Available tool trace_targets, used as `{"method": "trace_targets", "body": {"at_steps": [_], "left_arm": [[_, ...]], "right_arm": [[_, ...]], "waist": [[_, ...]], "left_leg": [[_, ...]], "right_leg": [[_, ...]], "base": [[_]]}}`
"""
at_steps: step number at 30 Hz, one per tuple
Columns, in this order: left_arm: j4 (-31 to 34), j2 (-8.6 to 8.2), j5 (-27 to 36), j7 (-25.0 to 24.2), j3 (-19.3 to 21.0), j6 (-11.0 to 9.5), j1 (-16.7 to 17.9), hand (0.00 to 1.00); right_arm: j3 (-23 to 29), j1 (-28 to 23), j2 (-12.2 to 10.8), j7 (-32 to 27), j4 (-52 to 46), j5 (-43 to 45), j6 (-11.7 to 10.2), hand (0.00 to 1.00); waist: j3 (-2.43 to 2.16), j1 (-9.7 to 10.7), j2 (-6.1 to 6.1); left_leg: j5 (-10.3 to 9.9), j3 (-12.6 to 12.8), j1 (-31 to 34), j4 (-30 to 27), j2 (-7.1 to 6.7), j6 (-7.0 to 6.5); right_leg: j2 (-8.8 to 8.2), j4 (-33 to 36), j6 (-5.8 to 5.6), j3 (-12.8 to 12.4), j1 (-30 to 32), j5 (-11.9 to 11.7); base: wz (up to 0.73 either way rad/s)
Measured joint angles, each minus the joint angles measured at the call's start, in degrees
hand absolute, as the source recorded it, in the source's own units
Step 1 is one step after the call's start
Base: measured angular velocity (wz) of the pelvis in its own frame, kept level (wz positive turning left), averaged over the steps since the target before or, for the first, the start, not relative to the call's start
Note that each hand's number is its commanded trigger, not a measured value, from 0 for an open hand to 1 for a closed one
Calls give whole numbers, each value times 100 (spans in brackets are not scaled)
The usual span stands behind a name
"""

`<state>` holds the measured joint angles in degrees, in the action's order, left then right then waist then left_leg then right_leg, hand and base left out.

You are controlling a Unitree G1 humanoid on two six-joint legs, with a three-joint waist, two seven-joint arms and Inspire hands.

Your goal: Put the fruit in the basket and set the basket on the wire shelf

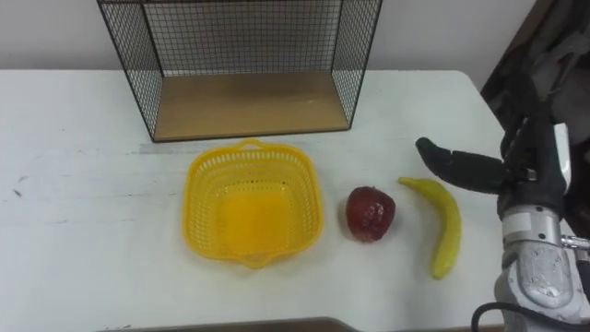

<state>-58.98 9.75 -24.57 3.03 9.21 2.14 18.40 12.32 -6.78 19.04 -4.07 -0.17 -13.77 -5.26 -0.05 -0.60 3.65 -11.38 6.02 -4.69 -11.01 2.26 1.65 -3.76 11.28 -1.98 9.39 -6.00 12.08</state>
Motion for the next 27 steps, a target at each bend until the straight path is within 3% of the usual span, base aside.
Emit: {"method": "trace_targets", "body": {"at_steps": [7,14,25,27], "left_arm": [[0,21,-1,-143,-156,5,-15,0],[-14,46,2,-396,-270,102,-103,0],[-9,54,-9,-585,-269,158,-153,0],[-12,79,-12,-587,-270,156,-224,0]], "right_arm": [[-294,-1,2,470,149,515,4,0],[-702,-137,-8,1104,283,1326,324,0],[-705,-164,-53,1363,391,1623,403,0],[-715,-164,-89,1365,477,1648,402,0]], "waist": [[8,11,52],[8,-12,92],[5,-45,152],[25,-86,138]], "left_leg": [[0,-36,13,-35,-1,0],[-1,-60,14,-48,-3,1],[-2,-111,19,-73,-4,2],[-2,-111,18,-82,-3,2]], "right_leg": [[3,-60,10,5,-104,-8],[1,-61,10,25,-80,-9],[3,-66,12,97,-93,-9],[4,-66,16,72,-96,-12]], "base": [[2],[1],[2],[0]]}}
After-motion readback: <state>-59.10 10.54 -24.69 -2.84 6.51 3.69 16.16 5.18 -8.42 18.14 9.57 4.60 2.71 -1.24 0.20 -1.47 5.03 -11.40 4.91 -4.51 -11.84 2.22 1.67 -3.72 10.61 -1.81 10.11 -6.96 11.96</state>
